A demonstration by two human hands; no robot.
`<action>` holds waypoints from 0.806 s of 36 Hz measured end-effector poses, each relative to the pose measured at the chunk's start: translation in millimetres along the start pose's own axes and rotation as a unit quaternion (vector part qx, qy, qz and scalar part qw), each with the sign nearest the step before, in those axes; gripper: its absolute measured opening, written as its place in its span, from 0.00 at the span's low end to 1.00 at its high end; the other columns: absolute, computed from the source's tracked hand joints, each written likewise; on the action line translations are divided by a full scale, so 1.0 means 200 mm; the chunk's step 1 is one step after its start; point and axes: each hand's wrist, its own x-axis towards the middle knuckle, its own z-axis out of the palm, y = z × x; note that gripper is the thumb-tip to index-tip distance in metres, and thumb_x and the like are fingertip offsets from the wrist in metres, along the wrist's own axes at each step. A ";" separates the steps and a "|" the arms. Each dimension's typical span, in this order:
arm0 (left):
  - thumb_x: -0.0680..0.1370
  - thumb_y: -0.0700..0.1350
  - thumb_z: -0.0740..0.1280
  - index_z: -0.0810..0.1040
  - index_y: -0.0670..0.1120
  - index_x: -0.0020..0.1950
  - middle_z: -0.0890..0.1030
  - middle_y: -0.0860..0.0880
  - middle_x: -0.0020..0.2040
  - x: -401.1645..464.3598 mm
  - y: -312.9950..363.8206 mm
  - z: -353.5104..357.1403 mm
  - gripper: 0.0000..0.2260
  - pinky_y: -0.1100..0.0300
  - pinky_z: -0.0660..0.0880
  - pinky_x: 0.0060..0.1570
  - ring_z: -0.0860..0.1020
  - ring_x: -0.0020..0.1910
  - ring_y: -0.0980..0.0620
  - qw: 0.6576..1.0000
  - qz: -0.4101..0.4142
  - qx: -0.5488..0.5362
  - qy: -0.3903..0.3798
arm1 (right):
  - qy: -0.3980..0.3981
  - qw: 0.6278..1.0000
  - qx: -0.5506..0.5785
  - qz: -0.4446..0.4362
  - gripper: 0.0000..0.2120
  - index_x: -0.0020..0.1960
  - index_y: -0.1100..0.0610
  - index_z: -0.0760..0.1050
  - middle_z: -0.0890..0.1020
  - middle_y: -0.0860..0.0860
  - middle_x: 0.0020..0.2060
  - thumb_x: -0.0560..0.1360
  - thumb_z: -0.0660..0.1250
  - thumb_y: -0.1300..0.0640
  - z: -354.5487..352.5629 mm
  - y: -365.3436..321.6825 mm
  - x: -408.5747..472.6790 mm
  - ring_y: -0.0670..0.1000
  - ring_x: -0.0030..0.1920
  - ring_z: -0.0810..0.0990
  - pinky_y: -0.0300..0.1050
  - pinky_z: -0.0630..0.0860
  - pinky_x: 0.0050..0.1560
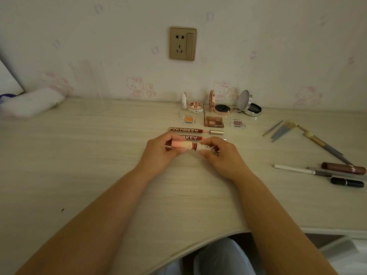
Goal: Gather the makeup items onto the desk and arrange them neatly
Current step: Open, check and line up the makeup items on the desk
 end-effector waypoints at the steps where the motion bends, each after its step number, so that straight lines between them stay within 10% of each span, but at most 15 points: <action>1: 0.71 0.39 0.73 0.78 0.55 0.47 0.79 0.60 0.43 0.00 0.00 0.00 0.12 0.76 0.70 0.42 0.77 0.40 0.66 1.000 -0.003 0.001 -0.002 | 0.005 1.000 0.002 -0.002 0.09 0.54 0.50 0.77 0.74 0.41 0.42 0.74 0.68 0.57 0.00 0.00 0.00 0.39 0.39 0.71 0.23 0.66 0.40; 29: 0.69 0.50 0.74 0.81 0.56 0.51 0.80 0.56 0.50 0.13 -0.09 -0.01 0.11 0.56 0.74 0.52 0.76 0.50 0.55 0.982 -0.053 0.179 -0.009 | 0.045 0.989 -0.139 0.021 0.13 0.55 0.48 0.78 0.78 0.47 0.53 0.71 0.71 0.51 0.03 0.07 0.09 0.47 0.53 0.72 0.40 0.66 0.48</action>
